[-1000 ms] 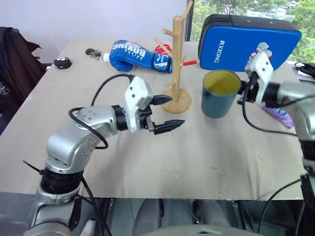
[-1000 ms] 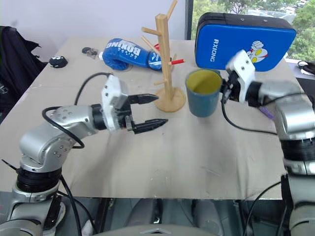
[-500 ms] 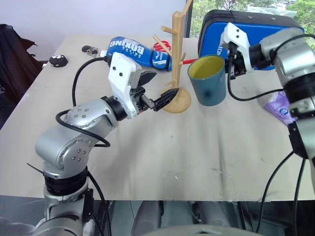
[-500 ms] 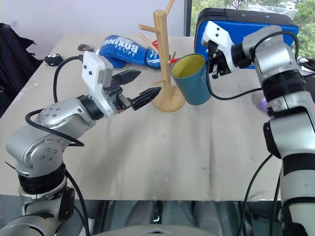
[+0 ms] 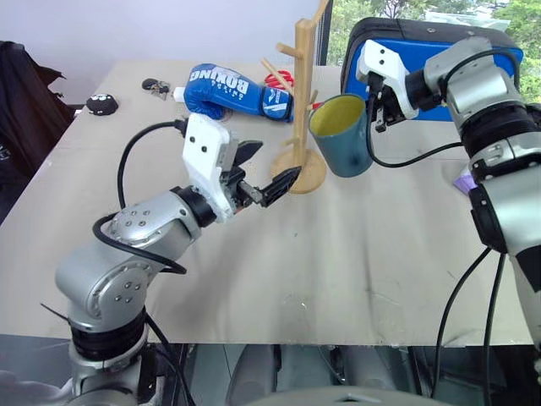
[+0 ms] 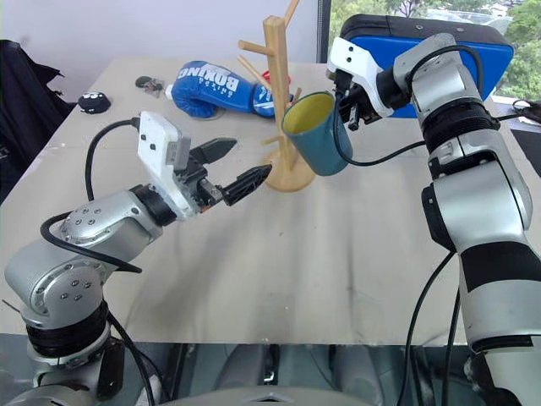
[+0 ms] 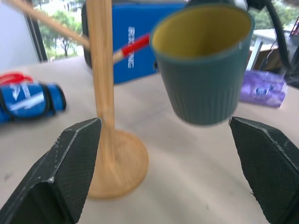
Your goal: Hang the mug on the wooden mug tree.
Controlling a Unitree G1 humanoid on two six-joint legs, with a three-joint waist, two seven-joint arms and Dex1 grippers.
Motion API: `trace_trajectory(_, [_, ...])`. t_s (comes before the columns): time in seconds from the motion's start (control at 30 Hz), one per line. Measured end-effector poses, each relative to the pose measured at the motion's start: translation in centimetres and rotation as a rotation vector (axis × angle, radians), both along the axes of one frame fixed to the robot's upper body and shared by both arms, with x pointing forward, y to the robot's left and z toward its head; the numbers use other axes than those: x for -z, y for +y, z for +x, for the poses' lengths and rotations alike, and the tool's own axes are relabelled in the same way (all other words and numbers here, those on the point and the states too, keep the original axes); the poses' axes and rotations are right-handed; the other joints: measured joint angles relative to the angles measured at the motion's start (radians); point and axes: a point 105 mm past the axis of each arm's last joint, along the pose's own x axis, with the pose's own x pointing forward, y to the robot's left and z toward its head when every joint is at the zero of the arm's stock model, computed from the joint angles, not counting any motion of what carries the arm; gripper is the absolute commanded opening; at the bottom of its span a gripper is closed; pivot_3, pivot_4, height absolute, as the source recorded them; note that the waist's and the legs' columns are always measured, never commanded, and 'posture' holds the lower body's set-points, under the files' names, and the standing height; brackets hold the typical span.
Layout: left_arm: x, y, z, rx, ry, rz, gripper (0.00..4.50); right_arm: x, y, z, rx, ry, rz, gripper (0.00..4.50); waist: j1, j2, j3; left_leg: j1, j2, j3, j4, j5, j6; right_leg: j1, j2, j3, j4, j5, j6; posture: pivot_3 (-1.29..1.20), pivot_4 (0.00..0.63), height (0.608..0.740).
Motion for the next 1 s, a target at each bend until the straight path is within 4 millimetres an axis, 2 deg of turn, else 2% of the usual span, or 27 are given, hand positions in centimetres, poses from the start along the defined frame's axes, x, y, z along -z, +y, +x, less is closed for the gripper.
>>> trace_trajectory(0.43, [1.2,0.6,-0.4,0.005,0.025,0.013,4.5,-0.2,1.7,0.5,0.012,-0.029,0.024,0.05,0.0,0.0,0.0,0.001,0.0,0.002,0.0,0.001,-0.001,0.0,0.0,0.0,0.0,0.0,0.0,0.0,0.15,0.737])
trace_trajectory(0.53, [1.4,0.5,-0.4,0.002,0.02,0.015,4.5,-0.5,1.9,0.5,0.006,-0.044,0.024,0.84,0.0,0.0,0.0,0.001,0.0,0.002,0.0,0.001,-0.001,0.0,0.0,0.0,0.0,0.0,0.0,0.0,0.15,0.737])
trace_trajectory(0.57, [1.3,0.5,-0.4,0.002,0.019,0.015,4.5,-0.5,1.9,0.5,0.001,-0.048,0.025,1.43,0.0,0.0,0.0,0.001,0.0,0.002,0.0,0.001,-0.001,0.0,0.0,0.0,0.0,0.0,0.0,0.0,0.15,0.737])
trace_trajectory(0.7, [1.4,0.4,-0.4,0.008,0.02,0.015,4.5,-1.0,1.9,0.4,-0.007,-0.055,0.051,3.13,0.0,0.0,0.0,0.001,0.0,0.002,0.0,0.001,-0.001,0.0,0.0,0.0,0.0,0.0,0.0,0.0,0.15,0.737])
trace_trajectory(0.77, [1.5,0.3,-0.5,0.015,0.019,0.014,4.5,-1.5,2.0,0.2,-0.018,-0.057,0.064,4.18,0.0,0.0,0.0,0.001,0.0,0.002,0.0,0.001,-0.001,0.0,0.0,0.0,0.0,0.0,0.0,0.0,0.15,0.737])
trace_trajectory(0.83, [1.5,0.2,-0.5,0.017,0.018,0.013,4.5,-1.7,2.0,0.1,-0.023,-0.059,0.07,4.44,0.0,0.0,0.0,0.001,0.0,0.002,0.0,0.001,-0.001,0.0,0.0,0.0,0.0,0.0,0.0,0.0,0.15,0.737])
trace_trajectory(0.93, [1.5,0.2,-0.5,0.021,0.017,0.011,4.5,-2.1,1.4,0.0,-0.023,-0.053,0.087,4.44,0.002,0.0,0.0,0.001,0.0,0.002,0.0,0.001,-0.001,0.0,0.0,0.0,0.0,0.0,0.0,0.0,0.15,0.737])
trace_trajectory(1.0, [1.7,0.2,-0.5,0.024,0.024,0.013,4.5,-3.0,0.3,-0.1,-0.008,-0.061,0.103,4.44,0.003,0.0,0.0,0.0,0.0,0.002,0.0,0.001,-0.001,0.0,0.0,0.0,0.0,0.0,0.0,0.0,0.15,0.737])
